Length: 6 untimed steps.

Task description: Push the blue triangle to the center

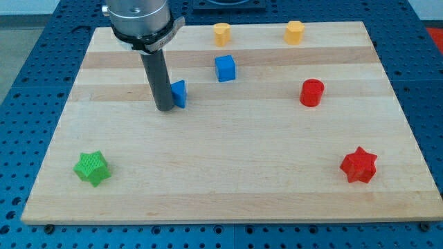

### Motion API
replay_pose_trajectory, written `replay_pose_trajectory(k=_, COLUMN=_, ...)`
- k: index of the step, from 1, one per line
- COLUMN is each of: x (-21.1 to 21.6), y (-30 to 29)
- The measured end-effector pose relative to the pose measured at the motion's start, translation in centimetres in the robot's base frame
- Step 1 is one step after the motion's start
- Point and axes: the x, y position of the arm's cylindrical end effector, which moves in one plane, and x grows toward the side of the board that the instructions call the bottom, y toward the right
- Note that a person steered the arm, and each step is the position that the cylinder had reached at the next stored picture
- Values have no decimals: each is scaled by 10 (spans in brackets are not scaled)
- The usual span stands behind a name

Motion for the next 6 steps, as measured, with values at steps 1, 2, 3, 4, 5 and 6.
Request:
replay_pose_trajectory(k=1, x=-7, y=-57)
replay_pose_trajectory(k=2, x=-32, y=-38)
replay_pose_trajectory(k=3, x=-26, y=-2)
replay_pose_trajectory(k=4, x=-15, y=-2)
replay_pose_trajectory(k=5, x=-15, y=22)
replay_pose_trajectory(k=6, x=-12, y=48)
